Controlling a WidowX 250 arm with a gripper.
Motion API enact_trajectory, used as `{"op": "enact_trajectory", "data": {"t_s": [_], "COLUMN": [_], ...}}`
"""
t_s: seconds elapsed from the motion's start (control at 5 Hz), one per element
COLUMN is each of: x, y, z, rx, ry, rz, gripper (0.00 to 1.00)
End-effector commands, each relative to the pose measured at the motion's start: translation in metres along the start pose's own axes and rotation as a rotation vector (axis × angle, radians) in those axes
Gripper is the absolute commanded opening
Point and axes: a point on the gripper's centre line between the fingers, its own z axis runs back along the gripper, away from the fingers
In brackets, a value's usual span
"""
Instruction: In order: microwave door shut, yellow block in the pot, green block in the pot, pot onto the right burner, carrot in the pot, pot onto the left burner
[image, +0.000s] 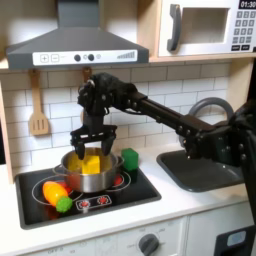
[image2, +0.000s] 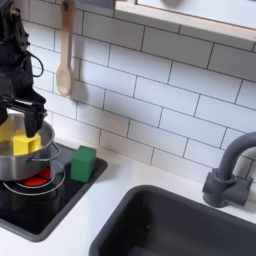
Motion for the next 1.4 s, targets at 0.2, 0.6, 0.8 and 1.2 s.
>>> {"op": "enact_trajectory", "data": {"t_s": [0.2, 0.6, 0.8, 1.2], "x": [-0.01, -0.021, -0.026, -0.014], "y": [-0.057, -0.111, -0.121, -0.12], "z": [0.003, 0.019, 0.016, 0.012], "rx": [-0.152, -0.193, -0.155, -0.106], "ry": [0.065, 0.071, 0.07, 0.047], "rz": [0.047, 0.077, 0.088, 0.049], "gripper": [1.0, 1.0, 1.0, 1.0]}}
